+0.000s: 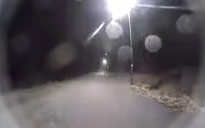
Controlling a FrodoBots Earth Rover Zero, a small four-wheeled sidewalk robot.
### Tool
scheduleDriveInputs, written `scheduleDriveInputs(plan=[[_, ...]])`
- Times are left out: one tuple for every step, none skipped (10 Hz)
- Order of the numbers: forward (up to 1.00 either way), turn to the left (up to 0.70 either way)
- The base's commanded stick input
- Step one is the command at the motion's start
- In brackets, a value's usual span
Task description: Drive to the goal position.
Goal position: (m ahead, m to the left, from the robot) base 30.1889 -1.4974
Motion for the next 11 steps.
scheduleDriveInputs(plan=[[0.70, 0.00], [0.70, 0.00], [0.70, 0.01], [0.70, 0.02], [0.70, 0.02], [0.70, 0.03], [0.70, 0.03], [0.70, 0.03], [0.70, 0.03], [0.70, 0.04], [0.70, 0.02]])
